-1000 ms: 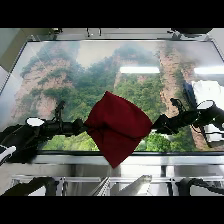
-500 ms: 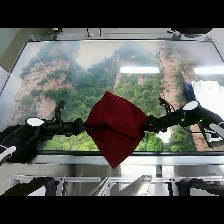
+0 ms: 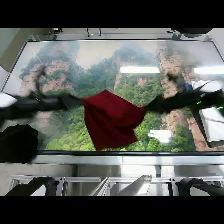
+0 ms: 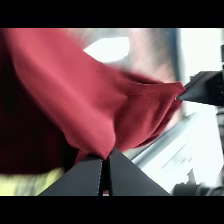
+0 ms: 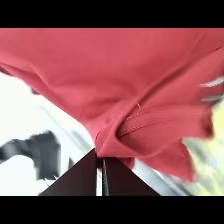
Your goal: Fold the shirts.
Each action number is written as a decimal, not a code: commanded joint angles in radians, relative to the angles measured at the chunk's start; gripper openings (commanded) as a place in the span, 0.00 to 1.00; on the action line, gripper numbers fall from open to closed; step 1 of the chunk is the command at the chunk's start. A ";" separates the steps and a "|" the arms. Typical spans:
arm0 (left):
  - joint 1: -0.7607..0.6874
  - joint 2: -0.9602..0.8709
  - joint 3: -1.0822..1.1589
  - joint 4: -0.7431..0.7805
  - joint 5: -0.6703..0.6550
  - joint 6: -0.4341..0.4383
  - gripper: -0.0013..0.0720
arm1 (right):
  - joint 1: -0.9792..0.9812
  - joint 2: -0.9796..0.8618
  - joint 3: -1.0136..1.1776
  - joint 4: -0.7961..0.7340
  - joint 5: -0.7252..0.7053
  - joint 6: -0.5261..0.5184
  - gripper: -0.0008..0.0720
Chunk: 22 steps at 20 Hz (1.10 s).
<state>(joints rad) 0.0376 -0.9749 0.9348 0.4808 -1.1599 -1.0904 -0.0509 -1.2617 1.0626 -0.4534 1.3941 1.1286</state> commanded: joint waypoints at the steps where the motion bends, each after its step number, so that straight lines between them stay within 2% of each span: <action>1: 0.124 0.119 0.319 -0.003 -0.187 -0.065 0.04 | -0.104 0.187 0.203 0.250 0.056 -0.010 0.03; 4: 0.241 0.193 0.580 -0.006 -0.236 -0.111 0.04 | -0.202 0.365 0.344 0.391 -0.034 -0.060 0.03; 8: 0.308 0.266 0.785 -0.012 -0.260 -0.145 0.05 | -0.228 0.575 0.389 0.394 -0.146 -0.069 0.03; 11: 0.308 0.244 0.893 -0.011 -0.300 -0.152 0.05 | -0.228 0.644 0.389 0.369 -0.184 -0.097 0.03; 15: 0.306 0.087 0.929 -0.013 -0.334 -0.151 0.05 | -0.226 0.581 0.361 0.238 -0.181 -0.030 0.03; 17: 0.249 -0.019 0.866 -0.011 -0.333 -0.129 0.05 | -0.192 0.505 0.293 0.192 -0.182 -0.010 0.03; 19: 0.138 -0.150 0.782 -0.001 -0.329 -0.048 0.04 | -0.124 0.414 0.200 0.172 -0.183 -0.014 0.03; 22: -0.041 -0.403 0.677 0.002 -0.235 0.090 0.04 | -0.022 0.242 0.076 0.158 -0.245 -0.103 0.03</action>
<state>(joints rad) 0.1360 -1.1717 1.6947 0.4843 -1.4590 -1.1290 -0.1516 -0.8852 1.2415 -0.2634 1.1957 1.0847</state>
